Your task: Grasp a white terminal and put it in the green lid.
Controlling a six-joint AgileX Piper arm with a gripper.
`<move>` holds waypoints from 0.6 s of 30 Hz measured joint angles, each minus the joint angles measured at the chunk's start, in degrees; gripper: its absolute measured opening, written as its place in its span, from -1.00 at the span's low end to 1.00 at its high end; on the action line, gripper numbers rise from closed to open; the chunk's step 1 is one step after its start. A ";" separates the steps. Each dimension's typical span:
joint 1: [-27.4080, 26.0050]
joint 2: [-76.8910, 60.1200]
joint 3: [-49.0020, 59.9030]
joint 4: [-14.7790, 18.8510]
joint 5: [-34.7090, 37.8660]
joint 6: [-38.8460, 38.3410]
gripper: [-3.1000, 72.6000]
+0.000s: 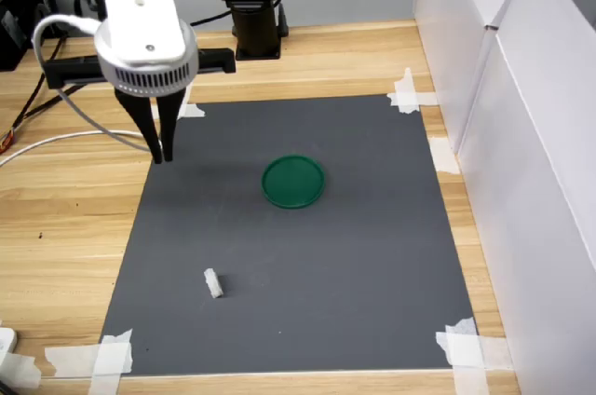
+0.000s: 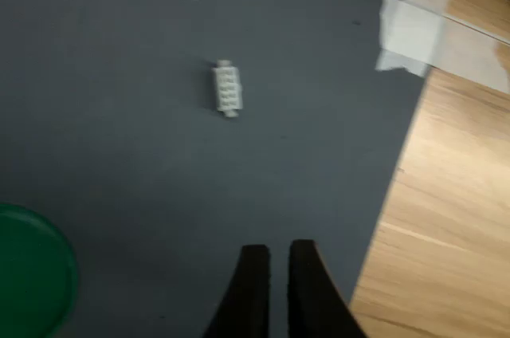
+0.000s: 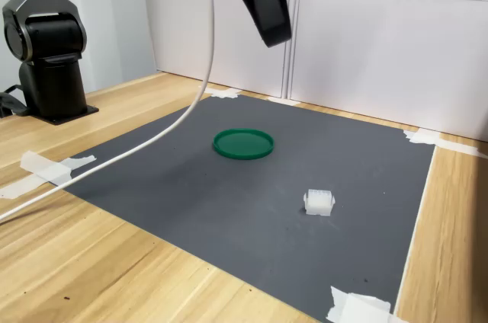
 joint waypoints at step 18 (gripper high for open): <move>0.00 7.81 -4.52 1.59 1.85 -4.01 0.94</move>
